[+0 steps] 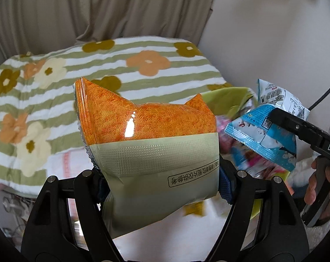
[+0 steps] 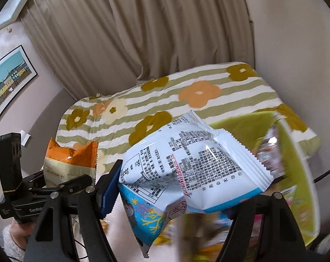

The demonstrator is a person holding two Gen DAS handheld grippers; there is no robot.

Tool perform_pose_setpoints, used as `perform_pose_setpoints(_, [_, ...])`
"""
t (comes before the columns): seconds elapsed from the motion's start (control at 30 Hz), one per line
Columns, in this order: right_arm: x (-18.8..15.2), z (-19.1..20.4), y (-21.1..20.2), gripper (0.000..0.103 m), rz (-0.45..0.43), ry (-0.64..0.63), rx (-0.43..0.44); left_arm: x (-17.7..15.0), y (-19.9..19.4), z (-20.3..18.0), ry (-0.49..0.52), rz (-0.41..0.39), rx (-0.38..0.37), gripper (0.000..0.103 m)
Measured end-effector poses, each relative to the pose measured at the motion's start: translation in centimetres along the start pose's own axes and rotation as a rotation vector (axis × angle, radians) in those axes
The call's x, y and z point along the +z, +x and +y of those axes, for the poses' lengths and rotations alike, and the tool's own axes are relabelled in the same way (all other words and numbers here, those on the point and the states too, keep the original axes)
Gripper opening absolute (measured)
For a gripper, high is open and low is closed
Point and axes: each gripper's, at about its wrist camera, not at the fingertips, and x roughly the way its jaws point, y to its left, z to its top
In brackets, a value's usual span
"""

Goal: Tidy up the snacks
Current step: 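Carry both bags into the yellow-green box and open both grippers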

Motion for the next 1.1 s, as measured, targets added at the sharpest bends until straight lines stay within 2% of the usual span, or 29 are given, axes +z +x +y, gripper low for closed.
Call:
perform_pose_setpoints(0.23, [2.1, -7.5, -2.0, 0.071, 0.010, -0.031, 0.012, 1.1, 4.5, -8.3, -0.030, 0.038, 0.014, 0.074])
perform_pose_setpoints(0.43, [3.3, -11.7, -1.5, 0.071, 0.045, -0.025, 0.031, 1.4, 9.3, -12.7, -0.046, 0.122, 0.020, 0.075])
perform_pose_setpoints(0.67, [4.0, -14.6, 0.0, 0.071, 0.075, 0.019, 0.036, 2.3, 13.8, -14.5, -0.024, 0.212, 0.028, 0.075])
perform_pose_setpoints(0.8, [4.3, -15.6, 1.0, 0.071, 0.083, 0.053, 0.031, 2.9, 15.9, -14.5, -0.036, 0.258, 0.006, 0.085])
perform_pose_setpoints(0.9, [4.5, -16.1, 1.5, 0.071, 0.091, 0.064, 0.026, 2.9, 16.1, -14.8, 0.006, 0.260, 0.031, 0.103])
perform_pose_setpoints(0.97, [4.5, -16.4, 1.9, 0.071, 0.098, 0.071, 0.028, 2.7, 15.9, -14.7, 0.027, 0.263, 0.030, 0.103])
perform_pose_setpoints(1.1, [4.3, -16.1, 2.8, 0.071, 0.117, 0.076, 0.037, 1.8, 14.9, -13.8, 0.007, 0.259, 0.027, 0.103])
